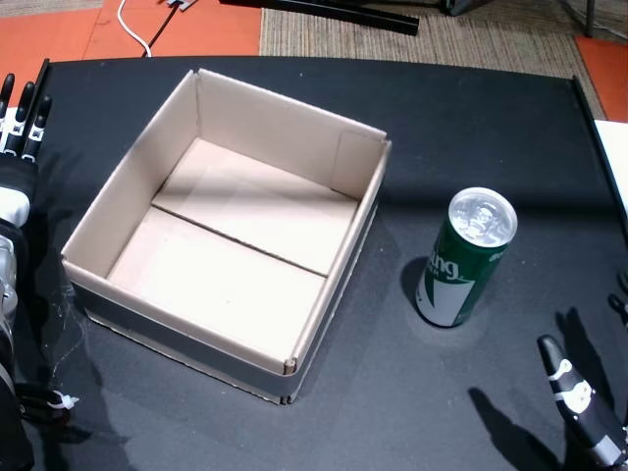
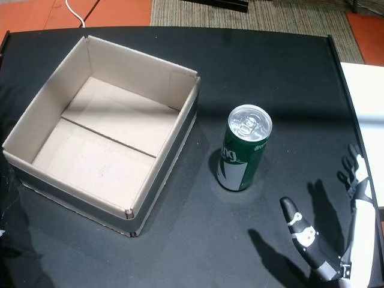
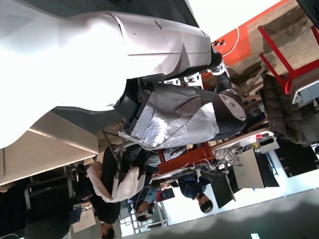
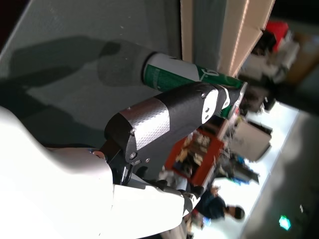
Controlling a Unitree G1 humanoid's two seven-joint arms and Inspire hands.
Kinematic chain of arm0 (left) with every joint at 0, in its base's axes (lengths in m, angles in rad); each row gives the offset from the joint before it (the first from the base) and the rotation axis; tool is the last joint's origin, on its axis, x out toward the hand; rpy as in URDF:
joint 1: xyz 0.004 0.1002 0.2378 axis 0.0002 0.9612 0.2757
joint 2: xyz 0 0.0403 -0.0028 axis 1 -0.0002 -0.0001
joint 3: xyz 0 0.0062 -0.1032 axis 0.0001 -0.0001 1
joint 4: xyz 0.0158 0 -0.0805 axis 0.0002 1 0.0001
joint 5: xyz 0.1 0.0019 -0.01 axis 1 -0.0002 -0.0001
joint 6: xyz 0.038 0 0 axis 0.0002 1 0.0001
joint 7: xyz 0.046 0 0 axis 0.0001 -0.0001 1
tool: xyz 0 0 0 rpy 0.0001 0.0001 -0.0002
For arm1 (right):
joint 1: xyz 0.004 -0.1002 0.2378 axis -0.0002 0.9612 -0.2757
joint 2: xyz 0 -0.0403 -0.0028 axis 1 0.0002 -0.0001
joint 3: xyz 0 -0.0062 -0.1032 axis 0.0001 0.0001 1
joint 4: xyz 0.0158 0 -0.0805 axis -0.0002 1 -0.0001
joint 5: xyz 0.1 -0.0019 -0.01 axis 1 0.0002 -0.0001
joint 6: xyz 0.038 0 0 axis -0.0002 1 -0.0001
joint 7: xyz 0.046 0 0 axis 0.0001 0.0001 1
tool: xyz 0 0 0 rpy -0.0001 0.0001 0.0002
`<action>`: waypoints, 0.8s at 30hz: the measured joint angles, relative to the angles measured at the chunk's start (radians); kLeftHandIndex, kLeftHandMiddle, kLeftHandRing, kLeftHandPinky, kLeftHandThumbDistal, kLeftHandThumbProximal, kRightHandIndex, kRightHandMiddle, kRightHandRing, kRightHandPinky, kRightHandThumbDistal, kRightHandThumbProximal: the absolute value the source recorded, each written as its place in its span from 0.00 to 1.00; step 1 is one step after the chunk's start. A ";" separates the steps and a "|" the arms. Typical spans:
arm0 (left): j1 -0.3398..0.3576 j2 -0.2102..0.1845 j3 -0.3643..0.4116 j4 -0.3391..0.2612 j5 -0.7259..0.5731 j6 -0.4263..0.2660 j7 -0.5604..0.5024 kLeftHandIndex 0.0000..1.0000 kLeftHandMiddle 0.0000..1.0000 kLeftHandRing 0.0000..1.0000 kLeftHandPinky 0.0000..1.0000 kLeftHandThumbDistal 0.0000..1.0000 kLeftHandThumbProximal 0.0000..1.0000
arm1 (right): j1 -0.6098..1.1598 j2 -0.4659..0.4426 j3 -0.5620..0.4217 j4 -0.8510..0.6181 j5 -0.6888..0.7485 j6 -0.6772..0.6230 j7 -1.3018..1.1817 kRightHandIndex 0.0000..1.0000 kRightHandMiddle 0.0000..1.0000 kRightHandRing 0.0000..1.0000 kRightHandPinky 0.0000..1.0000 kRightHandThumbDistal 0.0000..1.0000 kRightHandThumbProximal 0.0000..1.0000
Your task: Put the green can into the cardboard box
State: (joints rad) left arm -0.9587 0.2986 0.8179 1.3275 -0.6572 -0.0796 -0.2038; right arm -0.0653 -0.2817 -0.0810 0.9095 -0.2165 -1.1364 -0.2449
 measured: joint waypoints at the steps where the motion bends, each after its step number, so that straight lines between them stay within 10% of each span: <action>1: 0.000 0.000 0.001 0.000 0.000 0.000 -0.001 0.51 0.55 0.63 0.86 0.00 0.74 | -0.017 -0.013 0.006 -0.010 0.025 0.025 0.045 0.90 1.00 1.00 1.00 1.00 0.50; 24: 0.000 0.000 0.006 0.000 0.000 0.000 0.005 0.43 0.48 0.57 0.81 0.00 0.77 | -0.170 -0.028 0.024 -0.116 0.286 0.213 0.503 1.00 1.00 1.00 1.00 1.00 0.55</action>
State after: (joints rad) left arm -0.9587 0.2983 0.8239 1.3275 -0.6572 -0.0795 -0.1990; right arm -0.2352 -0.3098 -0.0569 0.7935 0.0698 -0.9236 0.2583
